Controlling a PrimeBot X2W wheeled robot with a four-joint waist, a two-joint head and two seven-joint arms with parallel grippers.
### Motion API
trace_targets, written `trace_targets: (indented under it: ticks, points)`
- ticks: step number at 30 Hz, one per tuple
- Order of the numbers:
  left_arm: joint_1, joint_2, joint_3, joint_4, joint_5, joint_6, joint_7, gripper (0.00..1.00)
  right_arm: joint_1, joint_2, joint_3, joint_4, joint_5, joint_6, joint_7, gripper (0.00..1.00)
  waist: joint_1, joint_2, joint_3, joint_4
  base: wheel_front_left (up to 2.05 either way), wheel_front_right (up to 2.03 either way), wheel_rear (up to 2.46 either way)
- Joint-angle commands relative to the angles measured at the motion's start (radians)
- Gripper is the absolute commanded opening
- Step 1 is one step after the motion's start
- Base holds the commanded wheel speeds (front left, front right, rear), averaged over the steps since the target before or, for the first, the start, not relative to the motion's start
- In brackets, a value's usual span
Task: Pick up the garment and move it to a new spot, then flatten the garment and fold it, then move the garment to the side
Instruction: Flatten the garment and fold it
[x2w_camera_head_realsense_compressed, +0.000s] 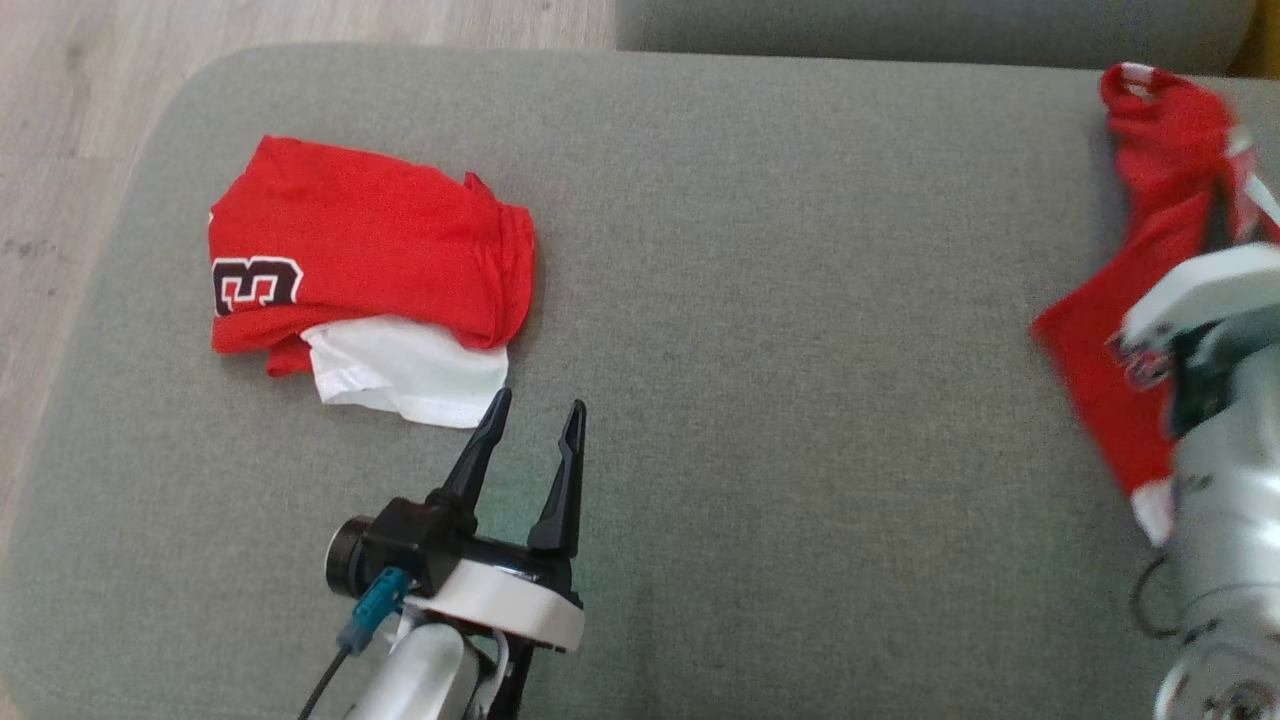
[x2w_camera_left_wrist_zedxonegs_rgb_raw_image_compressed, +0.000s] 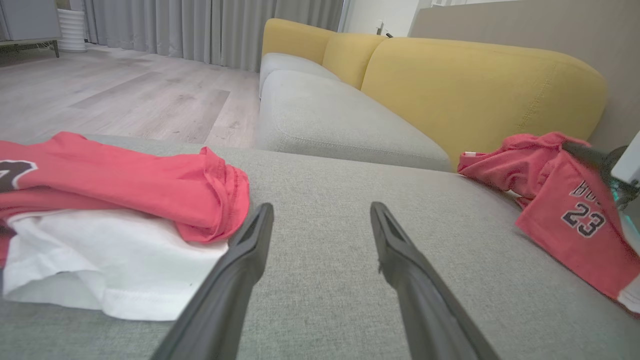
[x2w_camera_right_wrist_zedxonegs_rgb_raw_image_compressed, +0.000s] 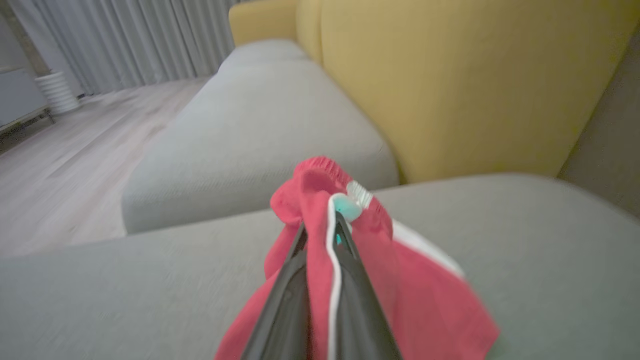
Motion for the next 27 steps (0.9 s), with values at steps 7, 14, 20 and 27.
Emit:
trace_targets:
  ticks: [7, 14, 20, 27]
  points:
    - [-0.006, -0.001, 0.034, -0.024, -0.007, 0.005, -0.010, 1.00, -0.167, -0.090, -0.001, -0.115, -0.130, 0.007, -0.043, 0.00, 0.0000, 0.0000, -0.059, 0.000, 0.00, 0.00, 0.00]
    - [0.018, -0.001, 0.043, -0.033, -0.004, 0.006, -0.010, 1.00, -0.196, -0.078, 0.333, -0.090, -0.289, 0.007, -0.068, 0.00, 0.0000, 0.0000, -0.087, -0.002, 0.00, 0.00, 0.00]
    - [0.027, -0.001, 0.031, -0.035, -0.007, 0.006, -0.010, 1.00, -0.060, 0.006, 0.712, 0.117, -0.284, 0.007, -0.094, 0.00, 0.0000, 0.0000, -0.084, 0.001, 0.00, 0.00, 0.00]
    - [0.022, -0.001, 0.023, -0.016, -0.003, 0.001, -0.010, 1.00, 0.157, 0.048, 1.129, 0.186, -0.136, 0.007, -0.097, 0.00, 0.0000, 0.0000, -0.100, -0.003, 0.00, 0.00, 0.00]
